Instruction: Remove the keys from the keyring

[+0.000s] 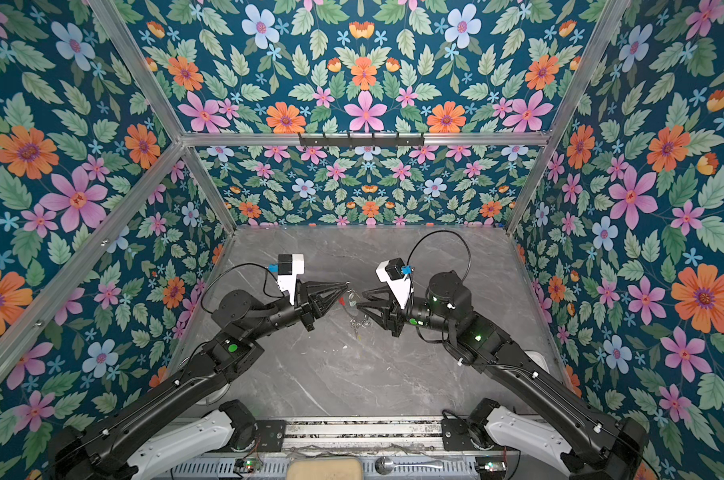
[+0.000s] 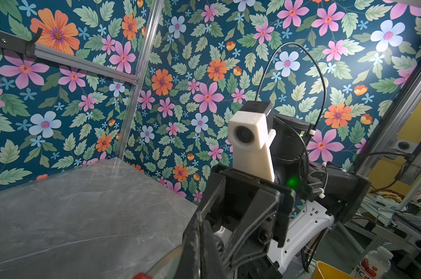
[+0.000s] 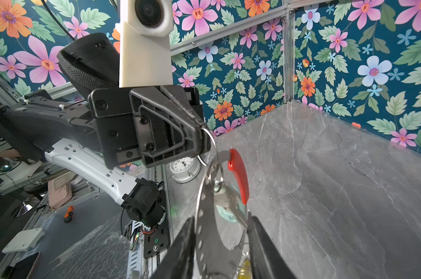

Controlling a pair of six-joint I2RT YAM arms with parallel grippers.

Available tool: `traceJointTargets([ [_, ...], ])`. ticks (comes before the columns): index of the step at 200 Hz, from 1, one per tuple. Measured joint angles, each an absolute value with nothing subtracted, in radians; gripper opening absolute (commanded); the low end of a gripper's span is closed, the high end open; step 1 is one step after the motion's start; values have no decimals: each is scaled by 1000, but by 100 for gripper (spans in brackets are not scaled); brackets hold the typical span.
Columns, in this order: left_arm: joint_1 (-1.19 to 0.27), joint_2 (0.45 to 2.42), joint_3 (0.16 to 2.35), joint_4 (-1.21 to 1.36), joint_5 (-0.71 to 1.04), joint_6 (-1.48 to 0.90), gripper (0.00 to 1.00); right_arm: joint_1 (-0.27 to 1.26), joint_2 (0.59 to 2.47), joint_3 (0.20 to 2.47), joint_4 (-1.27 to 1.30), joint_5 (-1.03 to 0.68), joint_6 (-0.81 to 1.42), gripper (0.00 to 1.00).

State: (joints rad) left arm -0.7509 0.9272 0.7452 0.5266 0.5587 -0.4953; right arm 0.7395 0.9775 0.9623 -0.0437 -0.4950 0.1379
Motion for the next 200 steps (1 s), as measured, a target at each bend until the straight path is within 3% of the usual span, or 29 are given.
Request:
traceJointTargets([
  [69,-764,928,750,515,530,-481,0,759,1001,1000,-101,-467,100,15],
  [105,-781,930,762,482,485,-460,0,773,1015,1021,-123,-442,86,0],
  [184,-805,936,783,424,406,-410,0,836,1037,1068,-197,-323,46,0],
  [200,-805,935,776,428,406,-405,0,839,1038,1068,-200,-318,46,19],
])
